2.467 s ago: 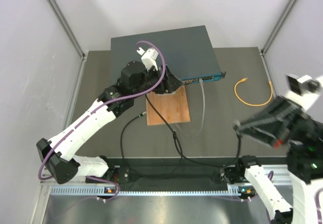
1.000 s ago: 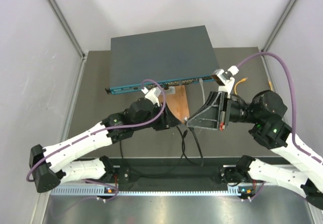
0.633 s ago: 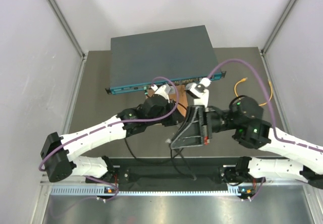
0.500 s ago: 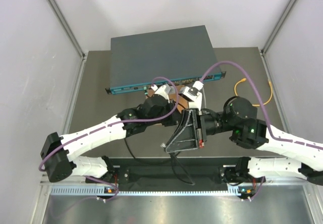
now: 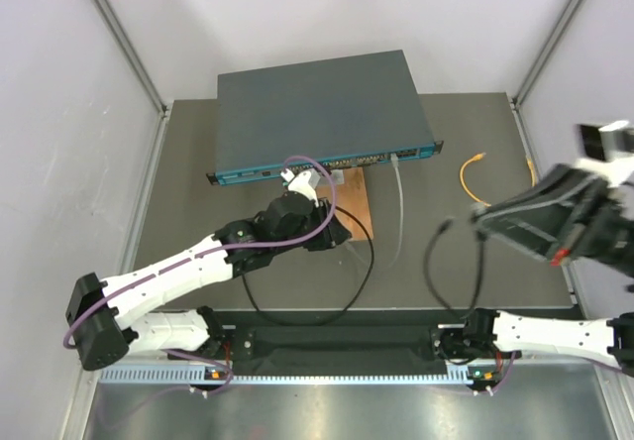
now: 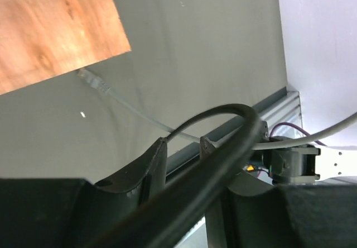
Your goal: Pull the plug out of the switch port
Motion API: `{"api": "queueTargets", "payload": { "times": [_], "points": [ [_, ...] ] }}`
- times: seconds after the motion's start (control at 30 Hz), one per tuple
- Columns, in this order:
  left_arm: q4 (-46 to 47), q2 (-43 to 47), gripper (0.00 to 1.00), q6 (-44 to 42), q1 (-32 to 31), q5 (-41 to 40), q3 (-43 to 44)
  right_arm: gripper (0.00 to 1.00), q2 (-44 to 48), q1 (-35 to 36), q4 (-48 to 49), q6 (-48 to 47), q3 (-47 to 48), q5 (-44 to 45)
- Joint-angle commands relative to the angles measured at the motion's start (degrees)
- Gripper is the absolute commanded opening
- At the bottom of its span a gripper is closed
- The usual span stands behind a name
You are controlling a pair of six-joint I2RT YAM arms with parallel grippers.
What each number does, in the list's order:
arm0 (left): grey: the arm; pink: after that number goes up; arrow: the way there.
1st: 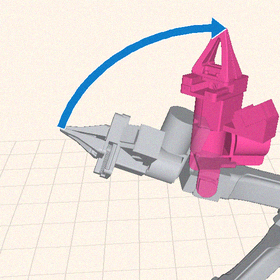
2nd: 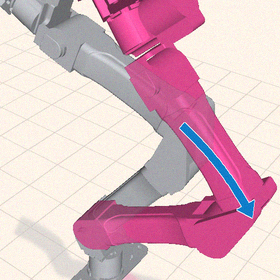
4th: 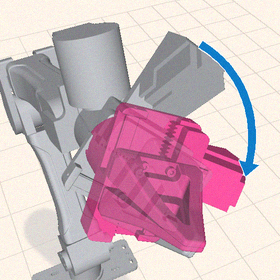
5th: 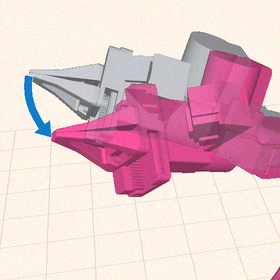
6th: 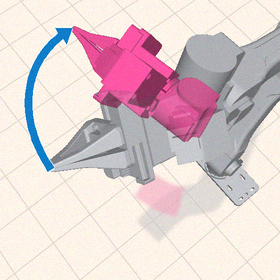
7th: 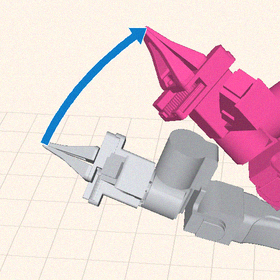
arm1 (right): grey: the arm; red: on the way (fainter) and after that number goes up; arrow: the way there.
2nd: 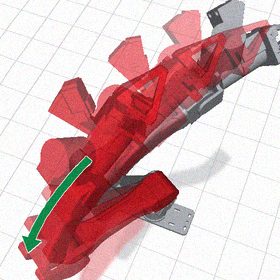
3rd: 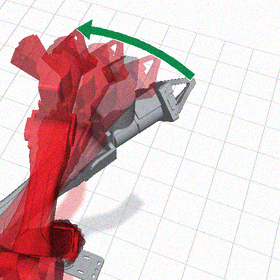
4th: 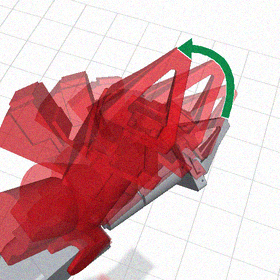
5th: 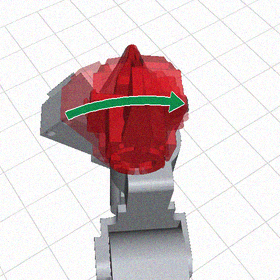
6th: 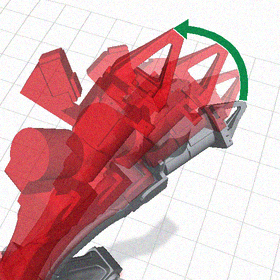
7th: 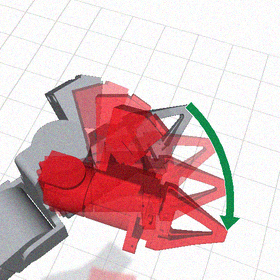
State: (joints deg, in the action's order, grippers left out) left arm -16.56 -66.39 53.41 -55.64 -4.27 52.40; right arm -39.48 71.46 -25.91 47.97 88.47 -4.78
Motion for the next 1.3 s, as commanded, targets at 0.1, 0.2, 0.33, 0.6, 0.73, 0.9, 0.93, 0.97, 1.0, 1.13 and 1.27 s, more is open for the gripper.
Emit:
{"api": "queueTargets", "payload": {
  "times": [0.1, 0.2, 0.33, 0.6, 0.73, 0.9, 0.93, 0.97, 1.0, 1.13, 1.27],
  "points": [
    [-0.23, 1.61, 0.36, -2.17, 0.88, -2.93, -0.55, 0.0, -1.38, 0.61, -14.69, -8.05, 9.26, 16.89],
    [0.12, 1.96, 0.36, -2.08, 0.88, -2.23, -0.98, 0.0, -3.4, 0.61, -21.45, -10.77, 10.67, 30.13],
    [2.14, 2.93, 0.35, -1.99, 0.88, -0.92, -3.09, 0.0, -7.96, 0.61, -26.99, -14.65, 9.27, 51.23],
    [0.92, 5.3, 0.35, -2.87, 0.88, -0.38, -4.06, 0.0, -15.89, -28.77, -24.14, -20.61, 2.72, 39.13],
    [-0.84, 7.23, 0.36, -3.31, 0.88, -0.82, -4.06, 0.0, -13.96, -48.32, -19.8, -21.33, -4.61, 18.77],
    [-2.69, 9.08, 0.36, -4.1, 0.88, -1.79, -4.24, 0.0, -13.69, -60.1, -16.72, -22.12, -11.54, 10.24],
    [-2.69, 9.61, 0.36, -4.27, 0.97, -1.79, -4.32, 0.0, -14.21, -61.86, -16.02, -22.47, -12.78, 9.35],
    [-3.04, 9.79, 0.36, -4.54, 0.88, -1.79, -4.33, 0.0, -14.65, -65.1, -14.19, -22.74, -14.01, 7.43],
    [-3.04, 10.05, 0.37, -4.71, 0.88, -1.53, -4.24, 0.0, -15.09, -66.96, -13.12, -23.52, -16.11, 6.63],
    [-2.34, 10.4, 0.5, -6.3, 0.88, 1.36, -4.15, 0.0, -20.43, -75.23, -3.38, -24.41, -20.7, 2.93],
    [-1.73, 10.23, 0.58, -8.14, 0.88, 6.46, -3.36, 0.0, -29.4, -81.03, 5.85, -21.26, -20.01, -2.06]
  ]
}}
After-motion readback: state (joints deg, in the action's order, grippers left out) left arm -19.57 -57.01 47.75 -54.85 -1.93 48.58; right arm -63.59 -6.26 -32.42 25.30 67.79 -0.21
